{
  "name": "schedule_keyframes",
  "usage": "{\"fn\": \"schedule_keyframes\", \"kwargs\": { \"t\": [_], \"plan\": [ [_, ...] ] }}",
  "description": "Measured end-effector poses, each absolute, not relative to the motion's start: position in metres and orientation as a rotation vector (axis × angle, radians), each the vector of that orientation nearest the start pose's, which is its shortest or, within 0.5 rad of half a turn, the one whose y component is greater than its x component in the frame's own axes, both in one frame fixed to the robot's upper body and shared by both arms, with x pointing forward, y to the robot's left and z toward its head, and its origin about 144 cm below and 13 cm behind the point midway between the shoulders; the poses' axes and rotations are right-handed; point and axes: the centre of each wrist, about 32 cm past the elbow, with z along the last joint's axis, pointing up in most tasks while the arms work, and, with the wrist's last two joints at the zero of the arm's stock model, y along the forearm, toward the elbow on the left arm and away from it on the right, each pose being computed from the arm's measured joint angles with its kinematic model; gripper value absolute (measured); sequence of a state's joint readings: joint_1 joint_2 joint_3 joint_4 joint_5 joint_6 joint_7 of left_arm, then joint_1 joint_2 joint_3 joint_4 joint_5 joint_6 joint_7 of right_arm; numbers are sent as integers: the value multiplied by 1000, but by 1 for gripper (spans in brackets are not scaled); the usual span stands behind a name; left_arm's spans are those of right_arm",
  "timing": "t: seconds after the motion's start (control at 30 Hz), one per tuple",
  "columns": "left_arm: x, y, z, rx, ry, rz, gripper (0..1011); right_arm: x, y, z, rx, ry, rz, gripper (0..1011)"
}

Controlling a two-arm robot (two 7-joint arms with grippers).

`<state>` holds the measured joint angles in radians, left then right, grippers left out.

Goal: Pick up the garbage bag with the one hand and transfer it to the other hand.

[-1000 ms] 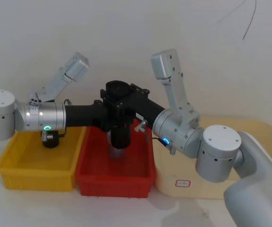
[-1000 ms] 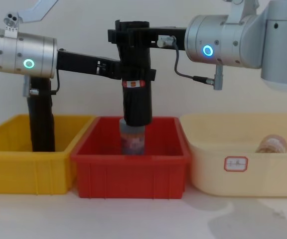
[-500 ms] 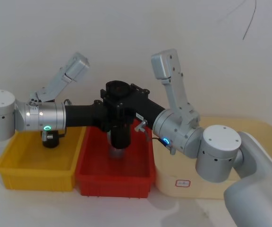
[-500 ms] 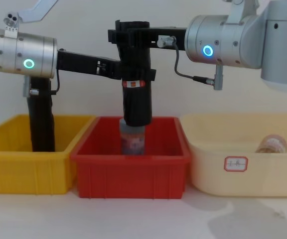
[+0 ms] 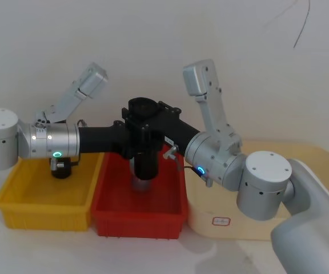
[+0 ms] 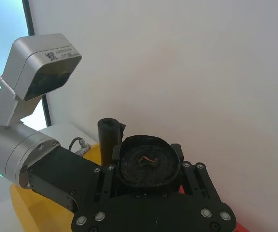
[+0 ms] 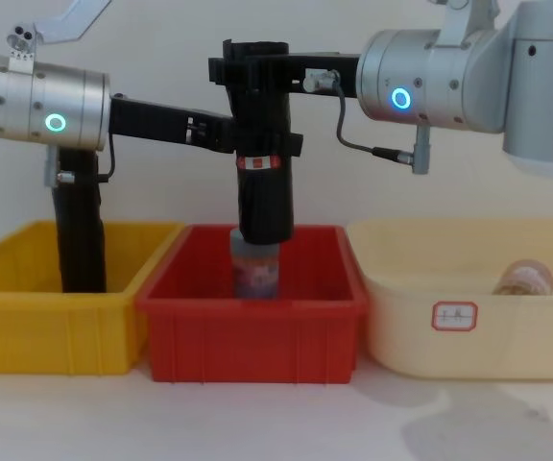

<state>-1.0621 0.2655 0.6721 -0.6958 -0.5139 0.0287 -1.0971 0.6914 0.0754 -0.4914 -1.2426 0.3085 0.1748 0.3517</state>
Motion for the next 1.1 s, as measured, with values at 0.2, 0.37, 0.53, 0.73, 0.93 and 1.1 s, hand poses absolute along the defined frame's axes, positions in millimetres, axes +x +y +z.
{"fn": "schedule_keyframes", "kwargs": {
  "t": [0.2,0.37,0.53,0.73,0.93,1.1],
  "plan": [
    [695,245,1312,177,-58,293,729,603,-112,1296,23,-108,-781,577],
    [695,245,1312,177,-58,293,851,603,-112,1297,25,-113,-782,577],
    [695,245,1312,177,-58,293,1000,603,-113,1297,26,-125,-785,577],
    [695,245,1312,177,-58,293,1002,604,-116,1299,11,-154,-810,577],
    [695,245,1312,177,-58,293,1002,605,-122,1302,-26,-191,-858,577],
    [695,245,1312,177,-58,293,1002,605,-127,1304,-72,-221,-915,577]
  ]
}}
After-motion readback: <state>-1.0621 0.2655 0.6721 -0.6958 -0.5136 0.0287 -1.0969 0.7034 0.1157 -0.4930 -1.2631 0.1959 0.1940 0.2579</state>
